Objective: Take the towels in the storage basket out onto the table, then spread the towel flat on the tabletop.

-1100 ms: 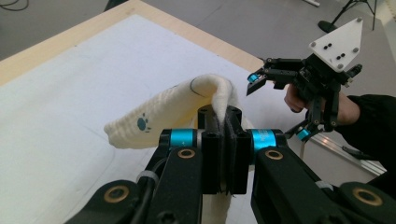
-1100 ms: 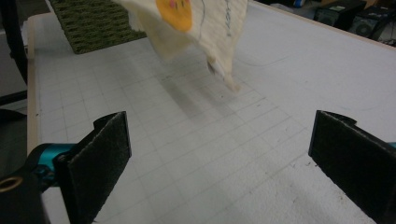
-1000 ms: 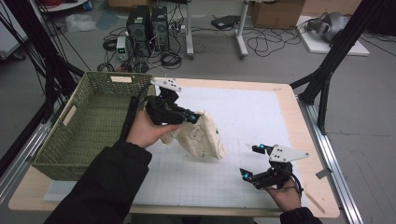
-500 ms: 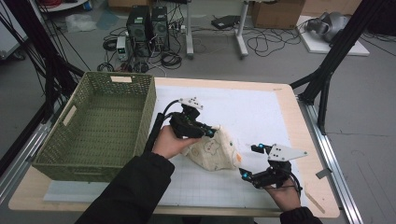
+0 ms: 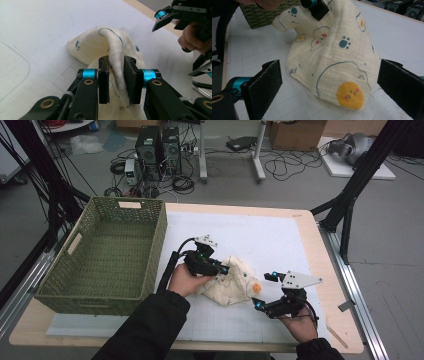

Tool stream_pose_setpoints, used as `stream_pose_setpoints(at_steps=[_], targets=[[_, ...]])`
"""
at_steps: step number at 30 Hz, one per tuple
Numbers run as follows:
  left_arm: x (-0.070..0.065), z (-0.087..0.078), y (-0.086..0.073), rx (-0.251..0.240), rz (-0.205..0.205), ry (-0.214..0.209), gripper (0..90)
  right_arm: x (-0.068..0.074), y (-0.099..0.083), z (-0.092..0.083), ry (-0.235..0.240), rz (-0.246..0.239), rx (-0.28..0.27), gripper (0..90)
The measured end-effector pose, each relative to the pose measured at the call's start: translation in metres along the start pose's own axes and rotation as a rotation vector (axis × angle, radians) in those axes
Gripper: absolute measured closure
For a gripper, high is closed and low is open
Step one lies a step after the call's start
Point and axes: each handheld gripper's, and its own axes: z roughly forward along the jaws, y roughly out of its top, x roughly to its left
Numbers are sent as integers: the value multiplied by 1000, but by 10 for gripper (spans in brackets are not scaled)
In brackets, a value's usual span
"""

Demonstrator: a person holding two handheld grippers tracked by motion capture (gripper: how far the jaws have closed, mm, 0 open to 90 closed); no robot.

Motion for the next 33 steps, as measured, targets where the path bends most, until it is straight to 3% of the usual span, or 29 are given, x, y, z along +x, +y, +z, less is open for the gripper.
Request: stream_pose_setpoints(at_steps=[2, 7, 11, 19, 23, 28, 33], targets=[[1, 1, -3, -2, 1, 6, 706, -1, 1, 2, -1, -4, 5, 47], [3, 2, -9, 3, -5, 36, 521, -3, 3, 8, 2, -5, 13, 48], [4, -5, -11, -26, -16, 53, 429, -5, 3, 11, 5, -3, 28, 48], [1, -26, -20, -88, -13, 71, 356, -8, 3, 11, 0, 0, 35, 56], [1, -36, -23, -92, -3, 87, 353, -10, 4, 11, -4, 7, 44, 73], [-3, -42, -23, -106, 10, 96, 361, -18, 8, 12, 4, 16, 60, 213], [-4, -41, -28, -93, 16, 104, 447, -27, 7, 17, 32, 43, 104, 424]])
